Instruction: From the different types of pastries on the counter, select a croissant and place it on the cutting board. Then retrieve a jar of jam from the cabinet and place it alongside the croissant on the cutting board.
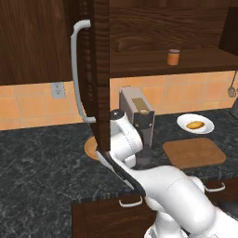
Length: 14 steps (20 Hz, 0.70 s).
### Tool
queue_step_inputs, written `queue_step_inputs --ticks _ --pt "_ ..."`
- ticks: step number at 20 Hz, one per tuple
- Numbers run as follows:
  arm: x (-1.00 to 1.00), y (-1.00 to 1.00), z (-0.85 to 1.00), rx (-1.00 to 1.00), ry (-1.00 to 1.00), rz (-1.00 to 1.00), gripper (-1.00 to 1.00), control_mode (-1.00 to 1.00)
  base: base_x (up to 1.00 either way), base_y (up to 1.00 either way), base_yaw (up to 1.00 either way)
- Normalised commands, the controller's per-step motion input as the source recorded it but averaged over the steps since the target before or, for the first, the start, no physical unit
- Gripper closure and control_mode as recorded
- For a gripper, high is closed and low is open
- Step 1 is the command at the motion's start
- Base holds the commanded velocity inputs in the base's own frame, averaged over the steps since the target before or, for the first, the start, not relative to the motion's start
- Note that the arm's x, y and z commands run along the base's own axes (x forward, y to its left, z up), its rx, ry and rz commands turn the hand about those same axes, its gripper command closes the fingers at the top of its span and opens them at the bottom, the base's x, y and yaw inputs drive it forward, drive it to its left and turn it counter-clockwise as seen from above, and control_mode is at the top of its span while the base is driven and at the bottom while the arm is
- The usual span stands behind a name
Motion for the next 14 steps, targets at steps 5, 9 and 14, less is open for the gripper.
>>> queue_step_inputs --ticks 5,9,14 --pt "-0.97 -0.41 0.62 0.00 -0.02 0.10 1.00 -1.00 0.00 0.00 0.00" --pt "-0.70 -0.64 0.72 -0.04 0.00 0.13 1.00 -1.00 0.00 0.00 0.00" --pt "-0.46 -0.75 0.67 -0.07 0.00 0.17 1.00 -1.00 0.00 0.00 0.00"
